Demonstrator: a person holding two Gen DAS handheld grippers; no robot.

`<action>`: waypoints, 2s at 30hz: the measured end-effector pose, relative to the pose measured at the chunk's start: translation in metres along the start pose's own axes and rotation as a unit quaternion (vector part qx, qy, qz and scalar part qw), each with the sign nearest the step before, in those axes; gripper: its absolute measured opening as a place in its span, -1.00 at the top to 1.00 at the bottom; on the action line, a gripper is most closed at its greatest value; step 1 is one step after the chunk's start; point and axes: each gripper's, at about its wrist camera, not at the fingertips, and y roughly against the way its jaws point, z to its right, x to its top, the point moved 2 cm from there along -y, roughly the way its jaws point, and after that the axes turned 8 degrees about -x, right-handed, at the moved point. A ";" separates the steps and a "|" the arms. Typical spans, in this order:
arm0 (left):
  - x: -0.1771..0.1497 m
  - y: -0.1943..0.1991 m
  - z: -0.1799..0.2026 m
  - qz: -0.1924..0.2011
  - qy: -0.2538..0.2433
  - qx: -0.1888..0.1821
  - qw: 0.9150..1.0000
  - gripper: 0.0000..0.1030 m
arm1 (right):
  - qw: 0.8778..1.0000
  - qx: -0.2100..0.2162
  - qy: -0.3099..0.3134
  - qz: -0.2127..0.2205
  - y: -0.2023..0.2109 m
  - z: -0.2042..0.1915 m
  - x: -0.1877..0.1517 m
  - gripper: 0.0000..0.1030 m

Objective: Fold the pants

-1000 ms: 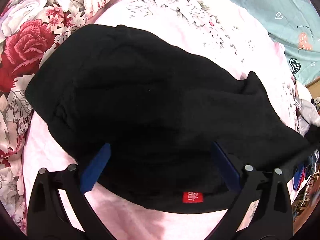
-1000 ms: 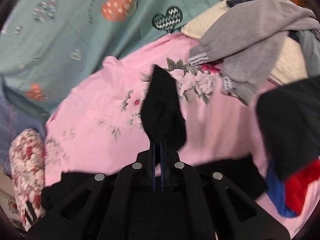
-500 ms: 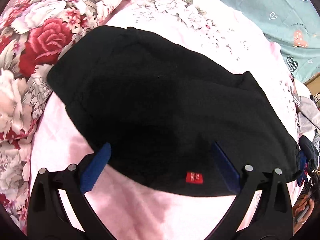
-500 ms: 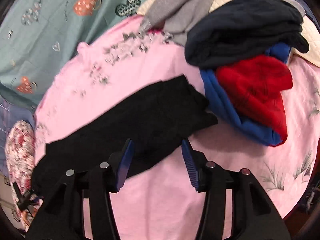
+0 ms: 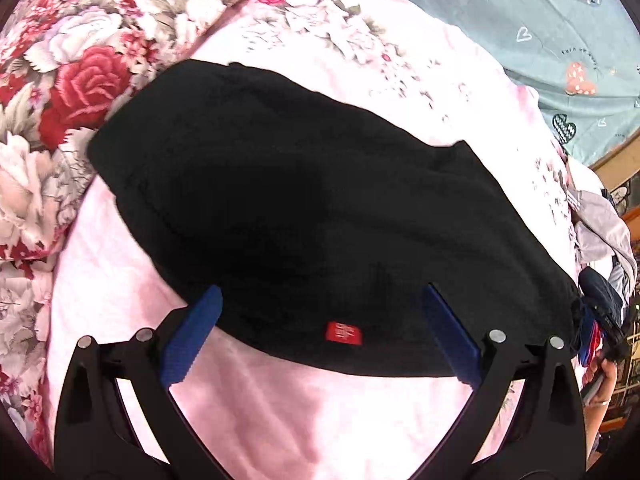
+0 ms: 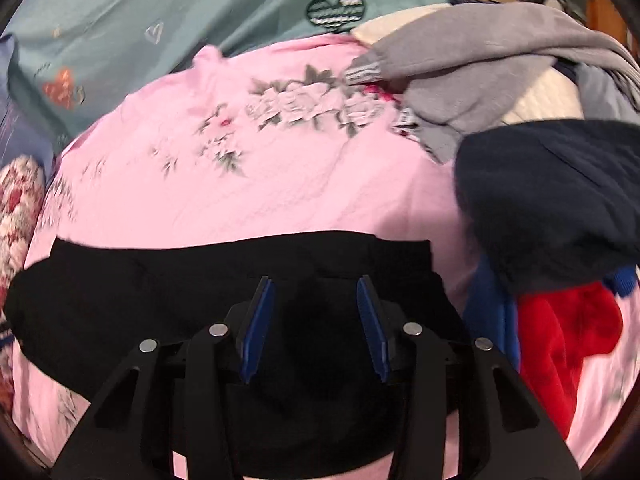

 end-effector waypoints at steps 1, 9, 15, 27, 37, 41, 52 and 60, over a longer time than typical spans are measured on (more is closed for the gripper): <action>-0.002 -0.003 0.003 -0.002 -0.001 0.001 1.000 -0.96 | 1.000 0.006 0.015 0.000 -0.001 -0.003 -0.001 0.14; -0.013 -0.014 0.023 -0.008 -0.030 0.018 0.999 -0.96 | 0.992 0.026 0.115 -0.052 -0.027 -0.005 -0.010 0.13; -0.012 -0.017 0.033 -0.010 -0.047 0.043 0.998 -0.95 | 0.990 0.011 0.142 -0.022 -0.013 -0.006 -0.023 0.97; -0.008 -0.008 0.039 0.021 -0.040 0.064 0.997 -0.94 | 0.993 -0.034 0.082 0.079 0.013 -0.005 0.015 0.97; -0.012 -0.004 0.041 0.020 -0.049 0.062 0.997 -0.93 | 0.993 -0.106 0.042 0.016 -0.017 -0.003 0.015 0.38; -0.012 -0.007 0.037 0.021 -0.055 0.075 0.995 -0.93 | 0.996 -0.074 0.056 -0.015 -0.007 -0.004 -0.018 0.20; -0.008 0.005 -0.004 0.017 -0.005 0.095 0.995 -0.93 | 0.994 -0.061 0.086 0.007 0.024 -0.030 -0.070 0.19; -0.015 0.023 -0.018 0.016 0.024 0.046 0.999 -0.93 | 0.998 -0.047 0.026 0.034 0.045 -0.049 -0.046 -0.08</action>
